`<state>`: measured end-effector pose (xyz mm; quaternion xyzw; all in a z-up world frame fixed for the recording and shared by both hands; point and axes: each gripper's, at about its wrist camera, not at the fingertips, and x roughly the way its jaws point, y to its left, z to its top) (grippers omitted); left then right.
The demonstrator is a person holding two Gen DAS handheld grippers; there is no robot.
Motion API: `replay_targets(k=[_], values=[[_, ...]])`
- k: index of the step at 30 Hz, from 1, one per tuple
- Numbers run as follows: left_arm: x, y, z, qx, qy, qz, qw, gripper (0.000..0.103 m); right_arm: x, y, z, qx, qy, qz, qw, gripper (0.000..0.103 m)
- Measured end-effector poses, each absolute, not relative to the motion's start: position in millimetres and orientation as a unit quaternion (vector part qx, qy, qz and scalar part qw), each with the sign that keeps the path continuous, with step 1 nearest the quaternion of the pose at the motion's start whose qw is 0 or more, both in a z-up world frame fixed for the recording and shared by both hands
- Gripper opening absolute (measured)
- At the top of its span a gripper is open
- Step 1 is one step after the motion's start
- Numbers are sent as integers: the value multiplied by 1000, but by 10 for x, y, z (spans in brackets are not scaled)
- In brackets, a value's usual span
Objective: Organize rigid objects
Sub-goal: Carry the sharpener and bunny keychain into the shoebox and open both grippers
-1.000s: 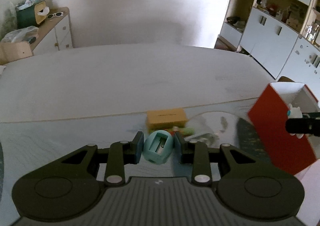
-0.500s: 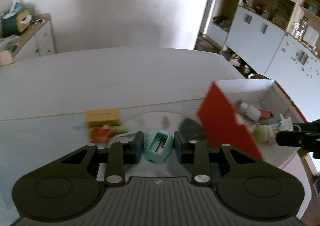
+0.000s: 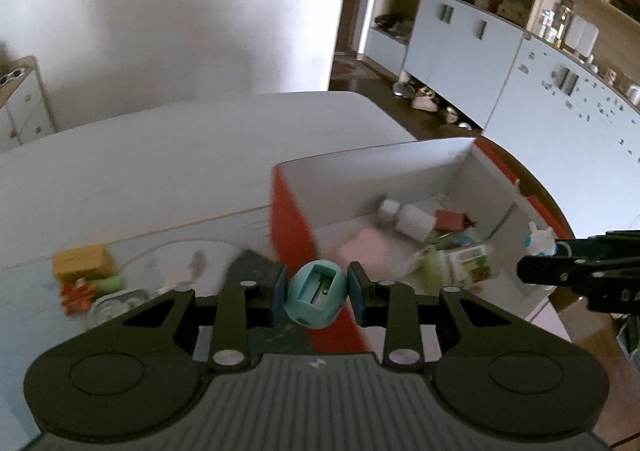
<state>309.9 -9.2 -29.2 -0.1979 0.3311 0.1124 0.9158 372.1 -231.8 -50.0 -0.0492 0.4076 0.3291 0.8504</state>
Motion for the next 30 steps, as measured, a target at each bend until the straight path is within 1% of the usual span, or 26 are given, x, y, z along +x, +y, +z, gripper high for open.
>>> replay_targets(k=[12, 22, 30], values=[[3890, -457, -207, -173, 358, 83, 914, 32, 4013, -2464, -694, -68, 421, 324, 845, 44], [4490, -559, -449, -149, 399, 91, 900, 32, 4273, -2324, -725, -82, 415, 327, 845, 44], [4761, -540, -663, -145, 428, 99, 887, 32, 4573, -2068, -854, -114, 423, 332, 836, 44]])
